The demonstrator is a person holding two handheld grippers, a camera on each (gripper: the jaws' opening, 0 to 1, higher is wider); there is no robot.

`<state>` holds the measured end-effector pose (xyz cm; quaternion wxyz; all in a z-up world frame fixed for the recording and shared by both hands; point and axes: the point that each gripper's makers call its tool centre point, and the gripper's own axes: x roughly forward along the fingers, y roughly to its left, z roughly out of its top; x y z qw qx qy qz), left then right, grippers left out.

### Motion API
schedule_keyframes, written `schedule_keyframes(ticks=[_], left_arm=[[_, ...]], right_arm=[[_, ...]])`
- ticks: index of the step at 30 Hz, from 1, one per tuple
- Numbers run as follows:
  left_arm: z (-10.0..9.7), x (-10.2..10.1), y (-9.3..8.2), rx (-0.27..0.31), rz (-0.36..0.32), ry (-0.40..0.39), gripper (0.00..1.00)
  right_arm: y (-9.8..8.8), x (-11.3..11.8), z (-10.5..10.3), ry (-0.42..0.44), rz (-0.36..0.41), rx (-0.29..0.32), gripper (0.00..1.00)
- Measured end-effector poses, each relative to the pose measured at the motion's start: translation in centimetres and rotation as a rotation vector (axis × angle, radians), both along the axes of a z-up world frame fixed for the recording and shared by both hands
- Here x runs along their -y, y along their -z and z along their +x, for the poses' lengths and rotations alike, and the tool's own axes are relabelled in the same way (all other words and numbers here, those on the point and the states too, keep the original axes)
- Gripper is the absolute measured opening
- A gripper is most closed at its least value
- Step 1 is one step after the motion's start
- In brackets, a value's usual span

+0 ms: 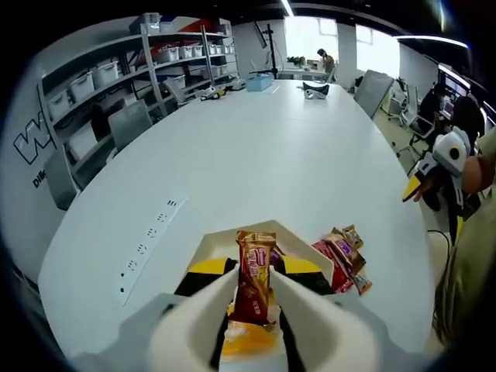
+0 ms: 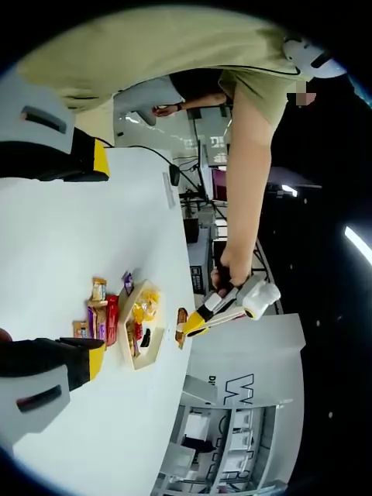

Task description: Place the target food into the container with the food tongs after gripping and lifting it, then release it inside without dropping or visibly crushing the food.

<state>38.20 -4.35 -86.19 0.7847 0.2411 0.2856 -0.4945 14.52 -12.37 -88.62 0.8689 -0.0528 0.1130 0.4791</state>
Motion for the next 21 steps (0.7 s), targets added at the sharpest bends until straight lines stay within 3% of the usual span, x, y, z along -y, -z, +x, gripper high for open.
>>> schedule_keyframes(ticks=[8,21], left_arm=[[0.9,-0.3,0.6,-0.003,0.006,-0.04,0.22],[0.9,0.6,1.6,-0.006,0.026,-0.037,0.22]], right_arm=[[0.1,-0.1,0.0,-0.001,0.003,-0.002,0.82],[0.3,-0.2,-0.1,-0.003,0.003,-0.006,0.82]])
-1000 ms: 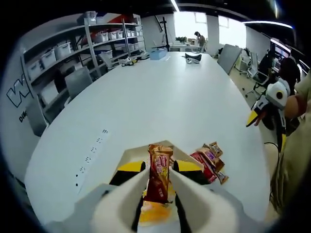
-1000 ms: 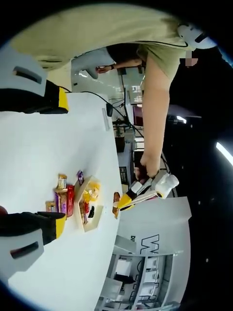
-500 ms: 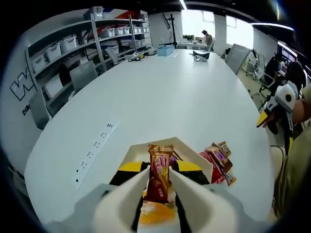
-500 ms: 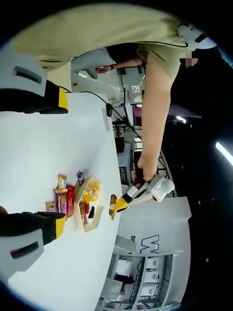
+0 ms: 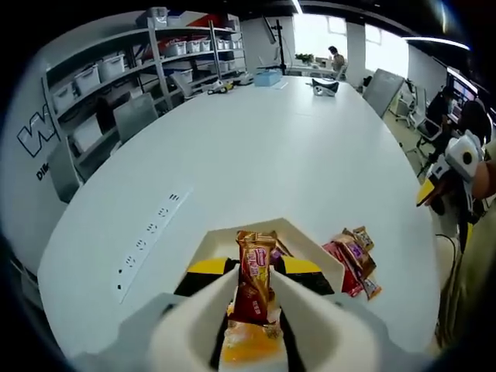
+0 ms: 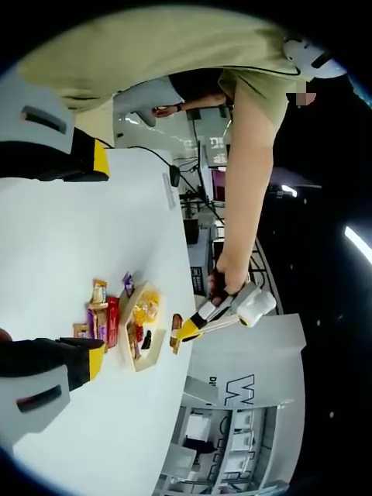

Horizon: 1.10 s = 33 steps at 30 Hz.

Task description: Place the target food into the container with the food tongs after gripping and lifting it, then release it inside without dropping or visibly crushing the food.

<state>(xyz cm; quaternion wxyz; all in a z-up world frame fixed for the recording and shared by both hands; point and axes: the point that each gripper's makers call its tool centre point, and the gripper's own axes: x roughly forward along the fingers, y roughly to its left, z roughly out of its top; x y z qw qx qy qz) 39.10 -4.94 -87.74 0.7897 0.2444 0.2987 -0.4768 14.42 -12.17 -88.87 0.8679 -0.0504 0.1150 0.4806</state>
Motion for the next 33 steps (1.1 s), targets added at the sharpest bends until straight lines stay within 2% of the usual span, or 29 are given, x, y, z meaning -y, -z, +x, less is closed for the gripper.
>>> schedule_keyframes(ticks=[10,24,28,33], left_arm=[[0.4,0.5,0.4,0.001,0.017,-0.002,0.22],[1.8,0.0,0.7,-0.002,0.025,-0.029,0.23],[2.2,-0.5,1.0,-0.011,0.03,-0.059,0.23],[2.2,-0.6,1.0,-0.005,0.027,-0.062,0.24]], right_arm=[[-0.1,0.0,0.0,-0.001,0.002,0.001,0.82],[0.0,0.2,0.0,0.003,0.003,-0.001,0.82],[0.0,0.2,0.0,0.003,0.002,-0.001,0.82],[0.1,0.2,0.0,0.003,0.002,-0.003,0.82]])
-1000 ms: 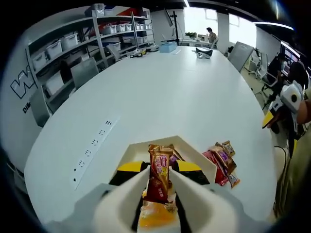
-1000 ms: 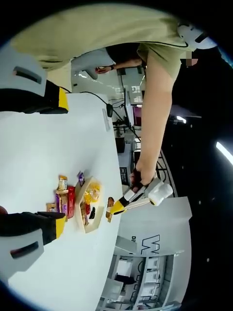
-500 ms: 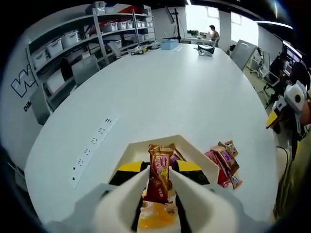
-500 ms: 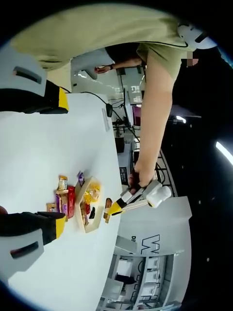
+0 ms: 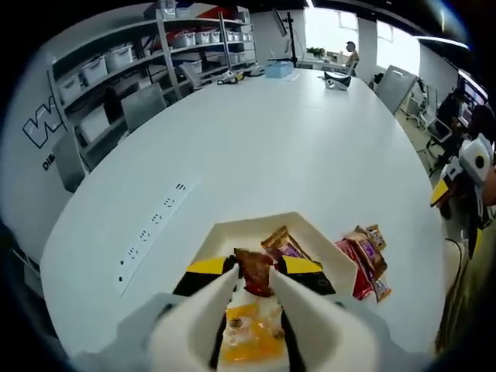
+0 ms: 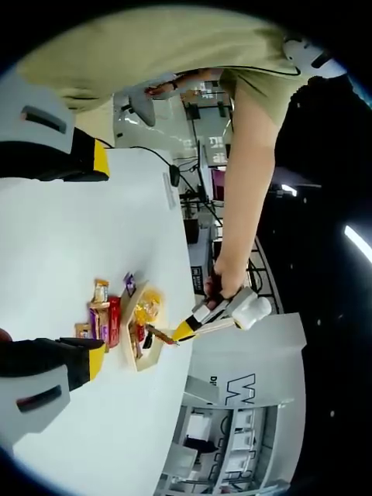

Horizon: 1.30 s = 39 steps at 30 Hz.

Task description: Place the target food into the container with the food tongs after gripping and lifting it, then release it inside without dropping or visibly crushing the food.

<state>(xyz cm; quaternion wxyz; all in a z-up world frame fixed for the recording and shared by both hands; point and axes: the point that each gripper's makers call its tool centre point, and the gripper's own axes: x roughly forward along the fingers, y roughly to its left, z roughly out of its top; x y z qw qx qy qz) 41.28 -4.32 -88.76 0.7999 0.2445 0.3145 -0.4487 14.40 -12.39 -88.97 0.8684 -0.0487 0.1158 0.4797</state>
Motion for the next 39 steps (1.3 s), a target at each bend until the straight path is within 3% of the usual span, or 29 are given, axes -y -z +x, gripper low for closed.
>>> schedule_keyframes(ticks=[22,39], left_arm=[[-1.1,-0.8,-1.0,0.001,-0.021,0.003,0.23],[-4.1,-0.1,-1.9,-0.014,-0.023,0.024,0.23]], right_arm=[[-0.4,-0.3,0.1,-0.005,0.001,0.01,0.82],[-0.7,-0.6,0.0,-0.009,0.002,0.016,0.82]])
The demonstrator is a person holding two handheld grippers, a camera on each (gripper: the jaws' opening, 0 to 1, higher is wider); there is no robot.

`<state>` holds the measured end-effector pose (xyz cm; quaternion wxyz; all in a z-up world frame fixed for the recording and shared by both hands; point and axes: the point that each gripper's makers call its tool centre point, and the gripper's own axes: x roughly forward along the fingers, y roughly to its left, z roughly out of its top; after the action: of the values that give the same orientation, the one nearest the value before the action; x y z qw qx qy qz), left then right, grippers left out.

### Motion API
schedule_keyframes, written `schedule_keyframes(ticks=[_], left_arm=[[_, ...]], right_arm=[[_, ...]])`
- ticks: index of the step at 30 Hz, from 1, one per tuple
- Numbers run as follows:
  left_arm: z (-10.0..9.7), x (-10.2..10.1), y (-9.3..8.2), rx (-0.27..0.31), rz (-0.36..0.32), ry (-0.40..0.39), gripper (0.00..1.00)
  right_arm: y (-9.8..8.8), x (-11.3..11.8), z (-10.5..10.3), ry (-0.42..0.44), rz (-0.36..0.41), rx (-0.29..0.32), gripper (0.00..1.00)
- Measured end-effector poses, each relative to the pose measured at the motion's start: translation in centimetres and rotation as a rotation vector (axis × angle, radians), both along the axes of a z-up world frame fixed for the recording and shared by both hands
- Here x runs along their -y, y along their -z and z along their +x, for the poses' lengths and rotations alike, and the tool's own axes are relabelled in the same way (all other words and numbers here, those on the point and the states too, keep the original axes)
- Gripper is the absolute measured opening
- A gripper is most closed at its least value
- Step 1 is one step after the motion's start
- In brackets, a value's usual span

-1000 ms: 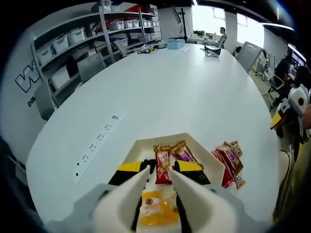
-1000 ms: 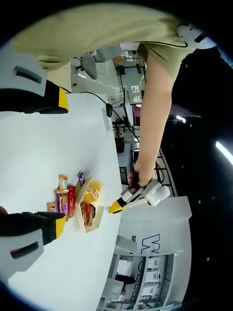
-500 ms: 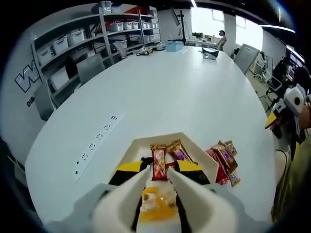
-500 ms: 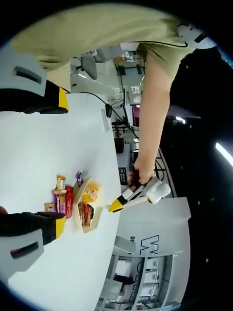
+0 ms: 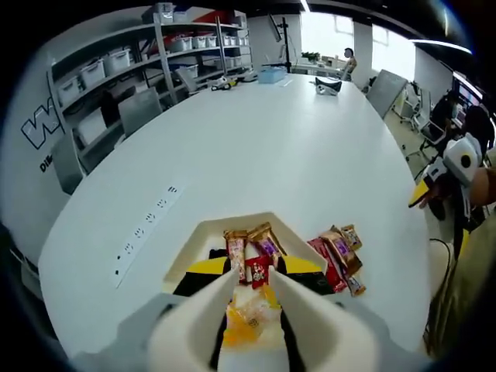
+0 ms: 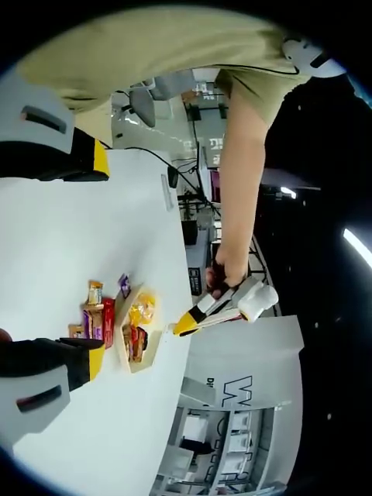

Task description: Place the target food into the container with the food tongs after gripping and lifting it, then release it inside without dropping or visibly crushing the food.

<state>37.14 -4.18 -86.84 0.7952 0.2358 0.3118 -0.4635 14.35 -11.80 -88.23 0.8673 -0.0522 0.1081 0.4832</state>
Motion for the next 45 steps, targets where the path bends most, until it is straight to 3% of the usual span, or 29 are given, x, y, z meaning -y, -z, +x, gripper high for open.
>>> schedule_keyframes(ticks=[28,45], left_arm=[[-6.3,2.7,-0.6,-0.09,-0.026,-0.016,0.23],[-9.1,5.3,1.2,-0.098,-0.004,0.012,0.24]], right_arm=[[0.2,0.4,0.1,0.013,0.001,-0.003,0.82],[0.1,0.8,0.3,0.032,0.0,-0.004,0.83]])
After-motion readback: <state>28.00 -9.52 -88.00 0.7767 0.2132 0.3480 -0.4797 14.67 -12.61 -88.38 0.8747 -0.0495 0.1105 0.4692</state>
